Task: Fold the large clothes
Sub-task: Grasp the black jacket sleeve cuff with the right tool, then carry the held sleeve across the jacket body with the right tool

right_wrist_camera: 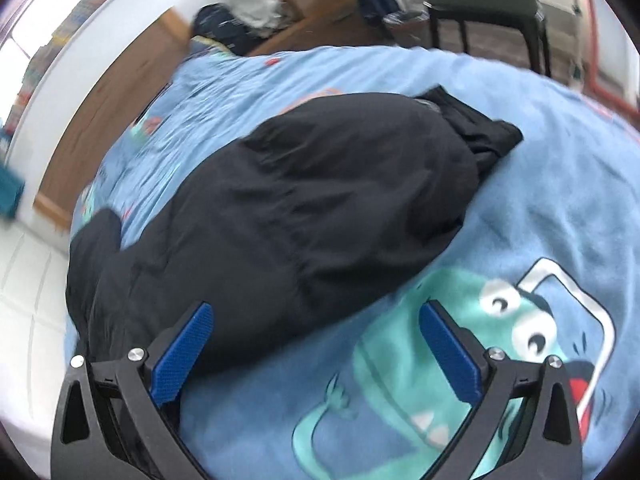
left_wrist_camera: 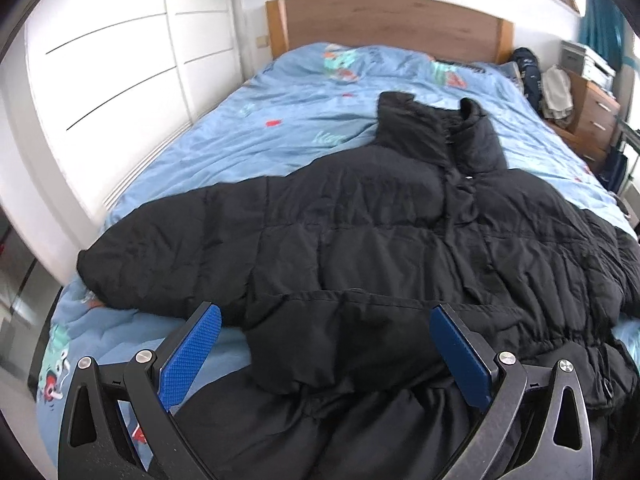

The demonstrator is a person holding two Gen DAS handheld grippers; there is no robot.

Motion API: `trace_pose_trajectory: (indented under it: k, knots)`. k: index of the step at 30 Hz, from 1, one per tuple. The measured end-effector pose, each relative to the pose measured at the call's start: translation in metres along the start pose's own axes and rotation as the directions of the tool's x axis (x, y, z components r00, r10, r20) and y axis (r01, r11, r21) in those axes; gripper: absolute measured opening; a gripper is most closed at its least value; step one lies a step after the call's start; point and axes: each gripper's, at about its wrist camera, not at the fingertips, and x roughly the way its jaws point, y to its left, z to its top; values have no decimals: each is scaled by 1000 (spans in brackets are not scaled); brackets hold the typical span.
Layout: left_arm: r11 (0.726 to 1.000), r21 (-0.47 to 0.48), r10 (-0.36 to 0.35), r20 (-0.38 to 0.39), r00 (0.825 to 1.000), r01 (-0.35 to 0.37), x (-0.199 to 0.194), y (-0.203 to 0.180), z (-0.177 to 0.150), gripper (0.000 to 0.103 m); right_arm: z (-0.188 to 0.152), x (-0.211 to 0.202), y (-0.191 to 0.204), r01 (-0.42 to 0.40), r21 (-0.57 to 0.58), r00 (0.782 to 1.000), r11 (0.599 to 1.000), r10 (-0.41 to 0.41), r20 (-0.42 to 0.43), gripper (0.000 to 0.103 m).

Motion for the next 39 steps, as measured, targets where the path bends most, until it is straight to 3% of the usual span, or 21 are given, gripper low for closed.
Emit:
trace_pose_trajectory:
  k: [8, 14, 22, 23, 26, 28, 32, 39]
  knots:
    - [999, -8, 51, -78, 996, -52, 0, 4, 9, 102, 31, 15, -43, -26, 190, 1000, 981, 26, 1, 103]
    - [998, 1, 61, -128, 990, -61, 5, -1, 13, 102, 48, 29, -62, -107, 341, 994, 934, 110, 13, 98]
    - [998, 26, 55, -146, 988, -51, 9, -10, 27, 102, 60, 39, -78, -183, 475, 982, 861, 177, 58, 51]
    - [999, 30, 48, -150, 987, -44, 10, -12, 29, 102, 62, 39, -76, -184, 472, 982, 862, 178, 59, 48]
    - [999, 40, 38, -157, 987, -32, 11, -14, 32, 102, 70, 36, -68, -194, 433, 980, 880, 189, 55, 24]
    - [999, 40, 32, -160, 987, -25, 11, -13, 34, 102, 75, 32, -58, -206, 413, 978, 887, 200, 60, 18]
    - [1000, 25, 21, -166, 986, -17, 9, -6, 40, 102, 87, 19, -29, -221, 344, 975, 912, 210, 71, 14]
    - [999, -30, 14, -157, 988, -18, -6, 24, 52, 102, 103, -18, 60, -262, 139, 965, 955, 255, 70, 14]
